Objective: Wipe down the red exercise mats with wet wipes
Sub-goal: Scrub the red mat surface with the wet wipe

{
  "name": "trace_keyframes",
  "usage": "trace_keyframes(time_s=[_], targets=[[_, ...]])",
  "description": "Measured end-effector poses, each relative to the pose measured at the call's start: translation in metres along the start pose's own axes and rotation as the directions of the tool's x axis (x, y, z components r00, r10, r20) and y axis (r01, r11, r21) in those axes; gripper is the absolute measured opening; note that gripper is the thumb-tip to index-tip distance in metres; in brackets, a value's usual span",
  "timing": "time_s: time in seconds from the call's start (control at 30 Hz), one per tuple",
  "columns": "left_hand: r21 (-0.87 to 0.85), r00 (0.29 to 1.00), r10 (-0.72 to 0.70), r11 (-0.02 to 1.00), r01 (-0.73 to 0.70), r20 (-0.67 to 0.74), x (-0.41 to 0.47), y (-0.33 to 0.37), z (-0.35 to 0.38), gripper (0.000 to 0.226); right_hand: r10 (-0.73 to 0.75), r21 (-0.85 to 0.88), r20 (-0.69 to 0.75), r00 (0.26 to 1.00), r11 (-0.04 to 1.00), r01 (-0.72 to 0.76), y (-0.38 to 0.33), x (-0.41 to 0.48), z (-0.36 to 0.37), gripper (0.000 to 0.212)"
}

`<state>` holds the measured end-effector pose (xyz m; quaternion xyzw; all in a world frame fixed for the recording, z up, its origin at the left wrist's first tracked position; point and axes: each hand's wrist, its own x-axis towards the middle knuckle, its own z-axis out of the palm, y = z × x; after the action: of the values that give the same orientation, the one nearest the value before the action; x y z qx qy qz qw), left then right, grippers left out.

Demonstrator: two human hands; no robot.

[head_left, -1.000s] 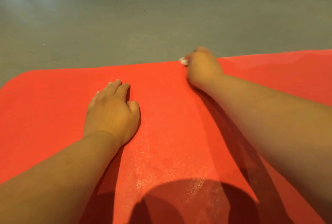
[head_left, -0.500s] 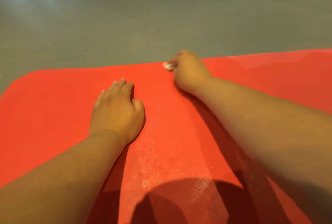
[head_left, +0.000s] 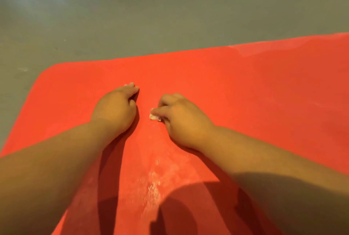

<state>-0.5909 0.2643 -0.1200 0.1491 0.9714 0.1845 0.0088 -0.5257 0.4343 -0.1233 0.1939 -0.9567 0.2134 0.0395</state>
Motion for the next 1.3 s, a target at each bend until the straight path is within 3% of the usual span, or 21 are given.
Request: trace_keyframes(time_s=[0.1, 0.23, 0.3, 0.4, 0.5, 0.6, 0.67, 0.7, 0.77, 0.83, 0.9, 1.0, 1.07, 1.1, 1.17, 1.2, 1.23, 1.3], targets=[[0.095, 0.994, 0.01, 0.995, -0.02, 0.106, -0.027, -0.002, -0.012, 0.053, 0.035, -0.045, 0.104, 0.994, 0.999, -0.03, 0.013, -0.008, -0.017, 0.027], [0.165, 0.97, 0.025, 0.984, -0.067, 0.241, -0.068, 0.002, -0.02, 0.058, 0.396, -0.093, -0.085, 0.915, 0.911, -0.402, 0.008, -0.009, -0.017, 0.026], [0.167, 0.956, 0.033, 0.982, -0.085, 0.292, -0.082, 0.006, -0.024, 0.055, 0.321, -0.037, -0.04, 0.946, 0.946, -0.322, -0.03, -0.025, 0.001, 0.026], [0.147, 0.922, 0.045, 0.983, -0.109, 0.384, -0.098, 0.008, -0.034, 0.053, 0.067, 0.066, 0.034, 0.997, 0.995, -0.069, -0.09, -0.073, 0.018, 0.022], [0.151, 0.885, 0.037, 0.981, -0.121, 0.464, -0.117, 0.007, -0.043, 0.058, -0.016, 0.076, 0.142, 0.99, 0.997, 0.005, -0.084, -0.106, 0.003, 0.022], [0.184, 0.842, 0.052, 0.967, -0.176, 0.537, -0.142, 0.008, -0.044, 0.068, 0.243, -0.025, 0.015, 0.97, 0.97, -0.242, -0.044, -0.12, -0.014, 0.02], [0.187, 0.821, 0.046, 0.965, -0.185, 0.569, -0.158, 0.012, -0.044, 0.077, 0.468, -0.017, -0.121, 0.875, 0.881, -0.474, -0.04, -0.127, -0.014, 0.02], [0.188, 0.813, 0.043, 0.964, -0.185, 0.58, -0.164, 0.014, -0.043, 0.081, 0.511, -0.015, -0.142, 0.848, 0.855, -0.518, -0.053, -0.129, -0.009, 0.02], [0.201, 0.804, 0.04, 0.96, -0.196, 0.593, -0.174, 0.018, -0.042, 0.087, 0.442, -0.004, -0.08, 0.894, 0.896, -0.444, -0.092, -0.137, 0.005, 0.021], [0.223, 0.792, 0.042, 0.949, -0.222, 0.609, -0.179, 0.022, -0.041, 0.09, 0.241, 0.031, 0.024, 0.97, 0.97, -0.242, -0.127, -0.154, 0.011, 0.02], [0.271, 0.775, 0.015, 0.933, -0.239, 0.632, -0.182, 0.029, -0.042, 0.09, 0.115, 0.056, 0.129, 0.985, 0.991, -0.123, -0.131, -0.173, 0.003, 0.022], [0.347, 0.788, -0.047, 0.913, -0.216, 0.614, -0.184, 0.051, -0.043, 0.075, 0.199, 0.032, 0.129, 0.972, 0.978, -0.204, -0.097, -0.207, -0.028, 0.021], [0.335, 0.822, -0.017, 0.918, -0.213, 0.569, -0.189, 0.075, -0.04, 0.051, 0.415, -0.064, 0.016, 0.91, 0.908, -0.413, -0.058, -0.239, -0.048, 0.021], [0.307, 0.831, 0.014, 0.926, -0.221, 0.557, -0.193, 0.089, -0.037, 0.045, 0.532, -0.102, -0.069, 0.844, 0.838, -0.537, -0.042, -0.254, -0.057, 0.022], [0.223, 0.816, 0.084, 0.941, -0.254, 0.572, -0.203, 0.118, -0.026, 0.051, 0.712, -0.038, -0.183, 0.677, 0.683, -0.729, -0.029, -0.275, -0.063, 0.024], [0.185, 0.804, 0.125, 0.942, -0.28, 0.582, -0.208, 0.133, -0.019, 0.054, 0.744, -0.008, -0.184, 0.642, 0.652, -0.758, -0.035, -0.279, -0.06, 0.025], [0.15, 0.789, 0.168, 0.938, -0.312, 0.592, -0.212, 0.147, -0.012, 0.057, 0.727, 0.001, -0.158, 0.668, 0.677, -0.736, -0.048, -0.28, -0.055, 0.025], [0.077, 0.741, 0.246, 0.925, -0.372, 0.624, -0.223, 0.175, 0.001, 0.059, 0.602, -0.001, -0.067, 0.796, 0.797, -0.603, -0.077, -0.289, -0.045, 0.022]])
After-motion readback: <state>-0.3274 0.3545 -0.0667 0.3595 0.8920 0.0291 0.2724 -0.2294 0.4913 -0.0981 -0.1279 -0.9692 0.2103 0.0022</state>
